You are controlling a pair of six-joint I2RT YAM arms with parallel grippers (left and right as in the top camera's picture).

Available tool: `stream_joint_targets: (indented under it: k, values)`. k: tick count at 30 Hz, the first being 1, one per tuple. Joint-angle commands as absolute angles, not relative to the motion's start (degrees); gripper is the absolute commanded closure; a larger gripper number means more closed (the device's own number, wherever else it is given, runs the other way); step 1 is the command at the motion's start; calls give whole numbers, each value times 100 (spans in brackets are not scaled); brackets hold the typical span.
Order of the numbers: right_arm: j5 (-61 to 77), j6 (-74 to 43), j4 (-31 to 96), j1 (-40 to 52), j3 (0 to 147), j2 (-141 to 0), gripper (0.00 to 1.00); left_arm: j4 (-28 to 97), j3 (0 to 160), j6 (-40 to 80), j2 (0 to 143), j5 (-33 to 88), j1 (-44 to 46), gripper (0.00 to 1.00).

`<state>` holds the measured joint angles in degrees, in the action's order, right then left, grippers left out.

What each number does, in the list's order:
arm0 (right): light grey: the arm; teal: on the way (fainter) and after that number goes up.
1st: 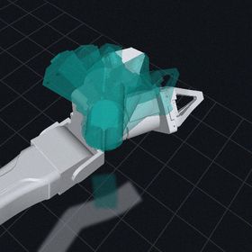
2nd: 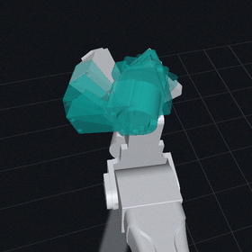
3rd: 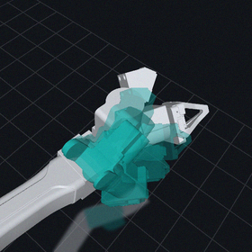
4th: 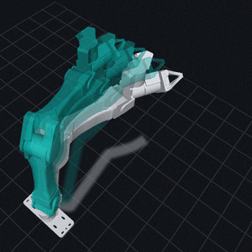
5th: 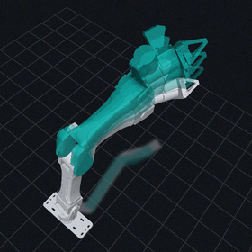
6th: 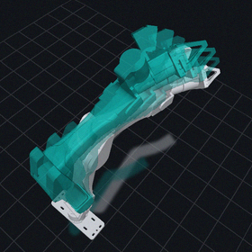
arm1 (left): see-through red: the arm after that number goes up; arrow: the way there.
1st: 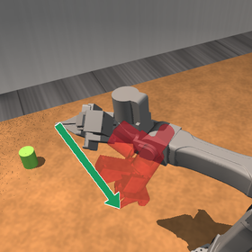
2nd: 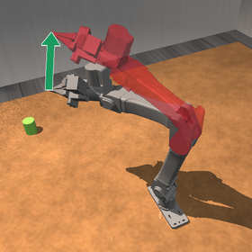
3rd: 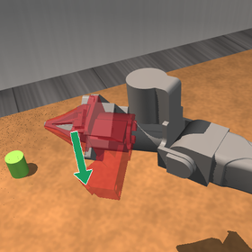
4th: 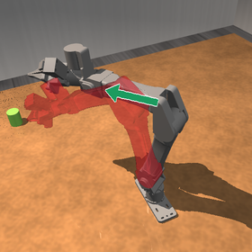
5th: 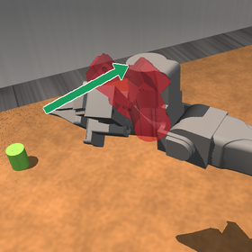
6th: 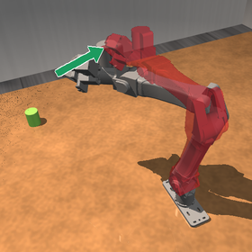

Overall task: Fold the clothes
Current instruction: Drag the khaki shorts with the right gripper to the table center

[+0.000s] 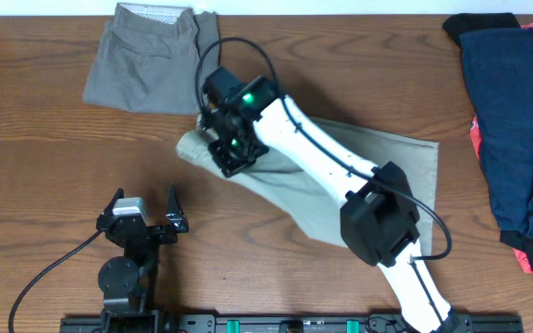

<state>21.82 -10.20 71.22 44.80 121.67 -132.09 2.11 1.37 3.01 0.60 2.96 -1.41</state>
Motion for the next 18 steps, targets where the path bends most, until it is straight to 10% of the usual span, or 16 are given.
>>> stream_joint_targets:
  k: [1, 10, 18]
  values:
    - [2729, -1111, 7181, 4587, 12204, -13072, 99, 379, 23, 331, 23, 209, -158, 2]
    - [2834, -893, 7638, 4668, 12204, -13072, 99, 381, 23, 331, 23, 209, -158, 2]
    - [2237, -864, 7894, 4372, 12206, -13072, 47, 379, 23, 331, 23, 209, -158, 2]
